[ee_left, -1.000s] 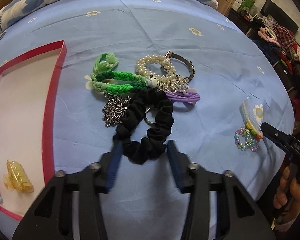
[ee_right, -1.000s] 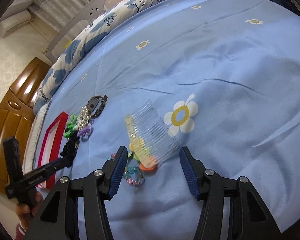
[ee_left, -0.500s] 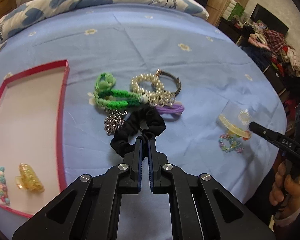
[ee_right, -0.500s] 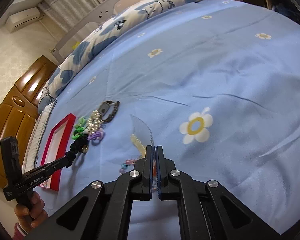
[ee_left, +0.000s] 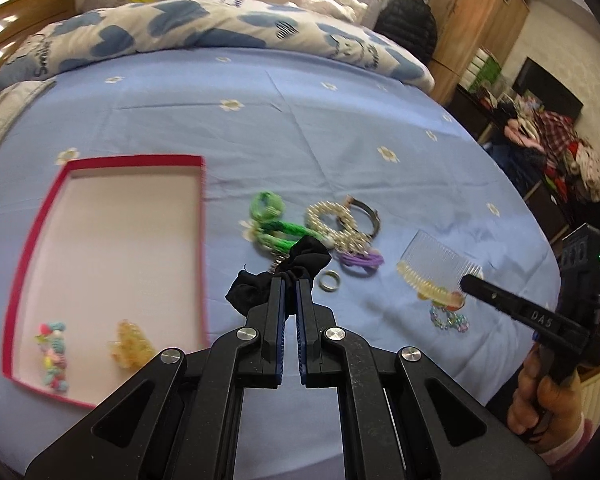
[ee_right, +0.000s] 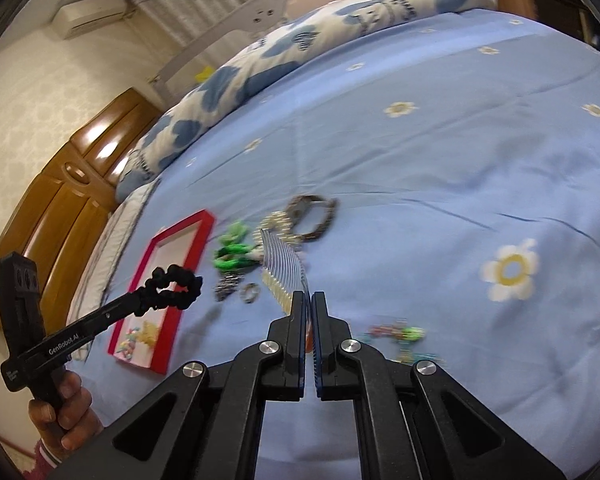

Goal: Organize jewelry
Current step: 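Grasp the black scrunchie with the left tool while the right tool grasps the clear comb, then carry the scrunchie and comb into the red tray while both tools open, then withdraw both open tools from the tray back toward the remaining jewelry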

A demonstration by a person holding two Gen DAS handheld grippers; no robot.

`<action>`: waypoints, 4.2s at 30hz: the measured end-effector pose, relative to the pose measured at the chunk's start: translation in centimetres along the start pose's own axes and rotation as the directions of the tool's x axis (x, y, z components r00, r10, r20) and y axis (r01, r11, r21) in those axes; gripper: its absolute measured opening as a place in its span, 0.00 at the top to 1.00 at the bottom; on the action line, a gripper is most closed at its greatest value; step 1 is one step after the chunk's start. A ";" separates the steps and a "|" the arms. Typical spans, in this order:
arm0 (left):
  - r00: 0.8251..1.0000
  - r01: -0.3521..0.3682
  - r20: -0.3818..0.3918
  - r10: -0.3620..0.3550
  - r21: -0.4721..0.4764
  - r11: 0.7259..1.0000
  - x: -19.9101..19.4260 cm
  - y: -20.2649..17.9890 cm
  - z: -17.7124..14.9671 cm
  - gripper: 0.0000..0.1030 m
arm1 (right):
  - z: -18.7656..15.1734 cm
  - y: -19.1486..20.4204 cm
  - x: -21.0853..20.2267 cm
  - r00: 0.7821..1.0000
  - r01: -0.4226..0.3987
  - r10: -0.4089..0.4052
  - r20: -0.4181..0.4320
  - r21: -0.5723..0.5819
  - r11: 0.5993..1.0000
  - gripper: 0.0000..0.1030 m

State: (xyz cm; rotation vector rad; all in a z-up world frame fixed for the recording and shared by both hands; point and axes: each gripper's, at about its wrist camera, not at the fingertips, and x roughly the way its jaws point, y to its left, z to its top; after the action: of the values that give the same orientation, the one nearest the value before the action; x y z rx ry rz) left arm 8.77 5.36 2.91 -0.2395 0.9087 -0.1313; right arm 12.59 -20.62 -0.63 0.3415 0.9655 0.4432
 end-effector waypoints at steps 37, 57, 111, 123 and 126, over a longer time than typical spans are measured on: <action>0.960 -0.266 0.024 0.279 -0.238 0.934 -0.1 16.9 1.7 0.96 | 1.1 18.2 18.3 0.944 -0.257 0.222 -0.244 -0.121 0.959 0.98; 0.959 -0.279 -0.124 0.256 -0.236 0.931 5.1 18.6 0.5 0.95 | 1.6 18.1 23.3 0.936 -0.202 0.152 -0.318 -0.130 0.971 0.92; 0.987 -0.160 -0.043 0.155 -0.165 0.973 -0.4 9.7 -0.1 0.59 | 0.6 13.3 9.9 0.976 -0.151 0.118 -0.182 -0.179 0.972 0.60; 0.992 -0.101 -0.088 0.094 -0.086 0.991 1.0 4.4 -1.6 0.58 | -1.5 4.8 3.5 0.992 0.039 -0.054 -0.111 -0.128 0.991 0.55; 0.992 -0.089 -0.099 0.082 -0.066 0.994 1.4 3.3 -1.9 0.58 | -2.1 3.1 1.8 0.991 0.085 -0.096 -0.089 -0.114 0.990 0.54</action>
State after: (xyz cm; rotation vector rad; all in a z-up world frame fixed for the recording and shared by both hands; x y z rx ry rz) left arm 8.14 8.01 -0.15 -0.2603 1.0190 -0.0317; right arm 11.02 -16.89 -1.59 0.1771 1.0394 0.4309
